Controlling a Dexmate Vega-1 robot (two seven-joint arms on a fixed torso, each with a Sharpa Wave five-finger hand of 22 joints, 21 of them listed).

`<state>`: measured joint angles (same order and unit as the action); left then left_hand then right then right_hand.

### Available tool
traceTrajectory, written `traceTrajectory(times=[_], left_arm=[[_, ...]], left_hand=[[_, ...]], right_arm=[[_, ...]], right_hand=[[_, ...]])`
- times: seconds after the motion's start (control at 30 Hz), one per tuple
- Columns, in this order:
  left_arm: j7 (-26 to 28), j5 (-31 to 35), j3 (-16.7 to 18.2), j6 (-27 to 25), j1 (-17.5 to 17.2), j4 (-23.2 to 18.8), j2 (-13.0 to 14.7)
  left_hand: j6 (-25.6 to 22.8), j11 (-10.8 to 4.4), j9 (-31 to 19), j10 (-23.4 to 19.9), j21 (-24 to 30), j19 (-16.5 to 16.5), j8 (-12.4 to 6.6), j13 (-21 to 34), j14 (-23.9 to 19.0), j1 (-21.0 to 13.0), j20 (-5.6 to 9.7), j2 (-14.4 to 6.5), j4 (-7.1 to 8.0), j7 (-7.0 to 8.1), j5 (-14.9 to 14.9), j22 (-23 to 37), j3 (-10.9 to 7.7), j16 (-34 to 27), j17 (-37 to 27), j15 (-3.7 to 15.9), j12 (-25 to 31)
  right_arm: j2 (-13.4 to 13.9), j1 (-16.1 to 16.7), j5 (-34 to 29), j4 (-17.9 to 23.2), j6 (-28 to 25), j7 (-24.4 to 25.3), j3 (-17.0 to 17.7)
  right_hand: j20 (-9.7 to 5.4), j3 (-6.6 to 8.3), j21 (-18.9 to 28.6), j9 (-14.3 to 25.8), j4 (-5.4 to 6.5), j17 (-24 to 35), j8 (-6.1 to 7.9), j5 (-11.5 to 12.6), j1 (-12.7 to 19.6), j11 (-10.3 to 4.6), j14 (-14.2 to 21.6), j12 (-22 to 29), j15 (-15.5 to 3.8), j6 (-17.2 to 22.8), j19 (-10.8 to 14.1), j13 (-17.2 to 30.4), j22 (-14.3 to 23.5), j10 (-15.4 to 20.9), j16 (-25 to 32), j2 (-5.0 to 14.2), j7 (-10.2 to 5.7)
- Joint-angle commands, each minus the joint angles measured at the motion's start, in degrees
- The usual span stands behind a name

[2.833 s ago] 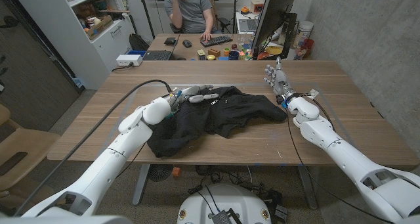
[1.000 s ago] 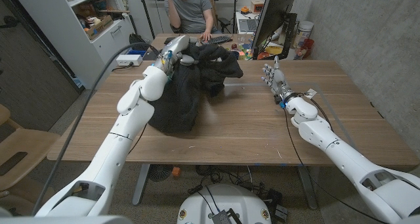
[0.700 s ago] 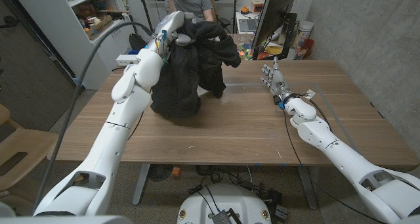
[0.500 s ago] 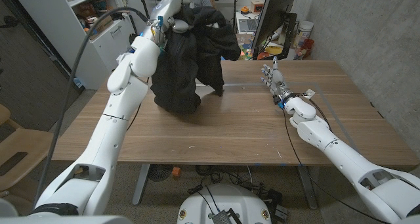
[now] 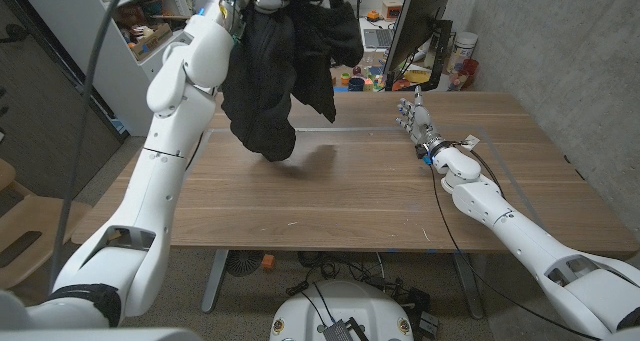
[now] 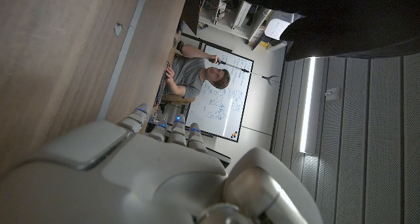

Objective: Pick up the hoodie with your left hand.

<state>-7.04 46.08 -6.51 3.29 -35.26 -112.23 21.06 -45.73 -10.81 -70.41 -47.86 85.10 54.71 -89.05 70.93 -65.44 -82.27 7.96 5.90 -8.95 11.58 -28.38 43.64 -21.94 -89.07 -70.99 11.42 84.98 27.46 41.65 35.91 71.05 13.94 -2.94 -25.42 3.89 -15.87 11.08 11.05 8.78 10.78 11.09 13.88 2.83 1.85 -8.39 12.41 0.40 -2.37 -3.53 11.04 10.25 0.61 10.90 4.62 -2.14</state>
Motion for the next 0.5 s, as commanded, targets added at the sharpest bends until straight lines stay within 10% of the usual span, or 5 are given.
traceTrajectory(times=[0.03,0.5], left_arm=[[-1.03,0.4,-0.11,-0.89,0.62,0.56,0.21],[-4.15,1.66,-1.11,-2.54,0.55,0.73,1.38]], left_hand=[[-0.45,-0.8,-0.27,-2.76,0.54,-0.14,-0.54,0.33,-0.66,-3.43,4.5,-4.18,-0.35,-0.14,0.28,-0.45,-6.78,0.29,-0.2,0.18,5.55],[-0.76,-0.8,-0.48,-3.37,1.73,-0.38,-0.92,0.34,-1.62,-2.52,4.48,-3.74,-0.44,-0.21,1.23,-3.65,-8.85,0.37,-0.12,0.22,5.58]], right_arm=[[-0.07,-0.2,-0.03,-0.46,-0.35,-0.22,0.11],[0.43,0.03,-0.22,0.36,-1.01,0.2,0.22]], right_hand=[[0.35,-0.14,0.28,0.15,-0.05,0.32,0.39,0.14,-0.06,0.2,-0.74,0.15,0.09,-0.53,-0.28,0.33,0.24,0.3,0.3,1.72,0.02],[0.45,-0.12,0.29,0.15,-0.04,0.32,0.38,0.13,-0.07,0.2,-0.72,0.17,0.1,-0.56,-0.29,0.33,0.24,0.36,0.32,1.74,-0.01]])
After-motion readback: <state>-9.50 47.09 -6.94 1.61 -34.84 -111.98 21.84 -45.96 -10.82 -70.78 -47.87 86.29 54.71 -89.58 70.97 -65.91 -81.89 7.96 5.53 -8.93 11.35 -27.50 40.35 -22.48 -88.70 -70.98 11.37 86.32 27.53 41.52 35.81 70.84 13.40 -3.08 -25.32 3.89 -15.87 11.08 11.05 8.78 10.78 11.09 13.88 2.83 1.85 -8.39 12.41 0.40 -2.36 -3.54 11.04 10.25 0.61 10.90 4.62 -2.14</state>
